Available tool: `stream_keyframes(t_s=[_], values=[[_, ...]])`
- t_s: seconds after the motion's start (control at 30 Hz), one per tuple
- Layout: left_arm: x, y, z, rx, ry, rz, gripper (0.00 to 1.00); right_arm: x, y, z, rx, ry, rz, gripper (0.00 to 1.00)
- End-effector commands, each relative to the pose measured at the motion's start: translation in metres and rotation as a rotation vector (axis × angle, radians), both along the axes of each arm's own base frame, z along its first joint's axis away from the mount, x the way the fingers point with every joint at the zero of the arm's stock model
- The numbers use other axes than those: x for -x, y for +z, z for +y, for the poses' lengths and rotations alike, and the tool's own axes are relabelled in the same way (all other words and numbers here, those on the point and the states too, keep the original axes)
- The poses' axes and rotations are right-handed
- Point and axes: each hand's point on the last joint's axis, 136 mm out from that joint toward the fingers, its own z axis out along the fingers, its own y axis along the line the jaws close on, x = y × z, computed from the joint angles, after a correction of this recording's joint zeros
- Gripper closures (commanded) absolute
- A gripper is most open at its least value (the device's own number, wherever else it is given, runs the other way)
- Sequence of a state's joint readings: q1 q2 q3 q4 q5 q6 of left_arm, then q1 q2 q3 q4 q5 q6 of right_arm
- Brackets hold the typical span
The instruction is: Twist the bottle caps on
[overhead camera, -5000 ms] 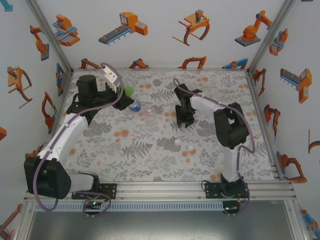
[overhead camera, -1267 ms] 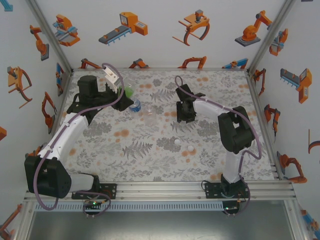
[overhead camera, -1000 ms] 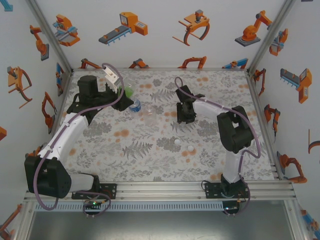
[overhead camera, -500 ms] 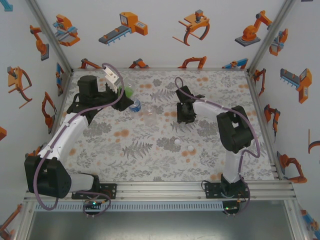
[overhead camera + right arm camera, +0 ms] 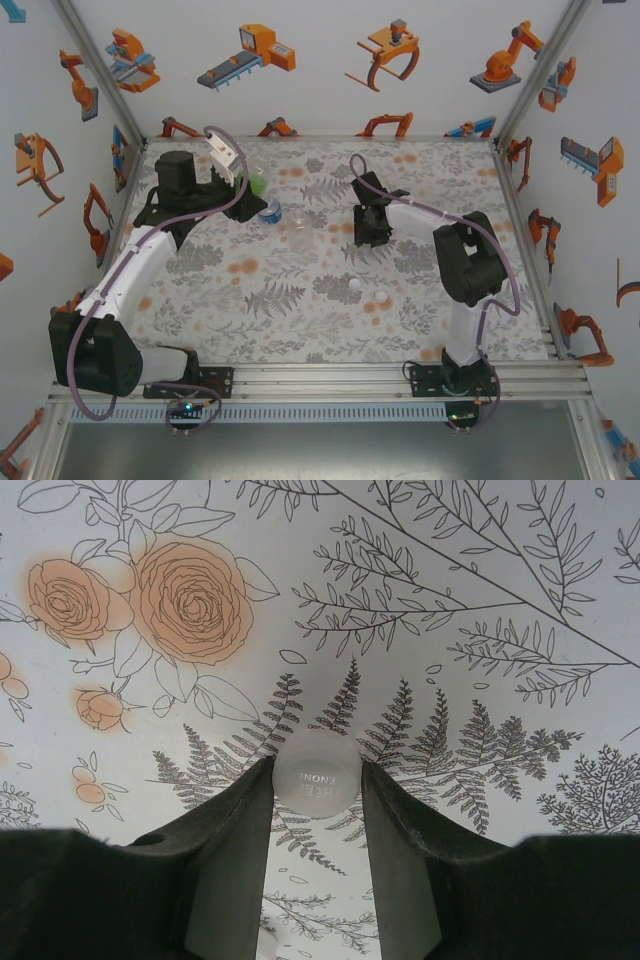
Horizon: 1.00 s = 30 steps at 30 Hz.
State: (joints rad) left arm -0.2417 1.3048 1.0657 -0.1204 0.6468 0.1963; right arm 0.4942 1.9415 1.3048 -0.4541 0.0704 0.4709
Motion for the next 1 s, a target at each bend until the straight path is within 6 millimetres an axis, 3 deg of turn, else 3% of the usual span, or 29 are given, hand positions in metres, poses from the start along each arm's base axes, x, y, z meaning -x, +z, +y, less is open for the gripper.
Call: stream_keyframes(t_s=[0.0, 0.67, 0.97], values=[[0.001, 0.019, -0.003, 0.013, -0.015, -0.048, 0.95, 0.002, -0.01, -0.008, 0.032, -0.02, 0.013, 0.6], [0.003, 0.021, -0.002, 0.009, -0.012, -0.057, 0.95, 0.001, -0.006, -0.008, 0.034, -0.014, 0.005, 0.58], [0.002, 0.018, -0.003, 0.004, -0.015, -0.056, 0.95, 0.0, 0.005, -0.008, 0.03, 0.005, -0.011, 0.66]])
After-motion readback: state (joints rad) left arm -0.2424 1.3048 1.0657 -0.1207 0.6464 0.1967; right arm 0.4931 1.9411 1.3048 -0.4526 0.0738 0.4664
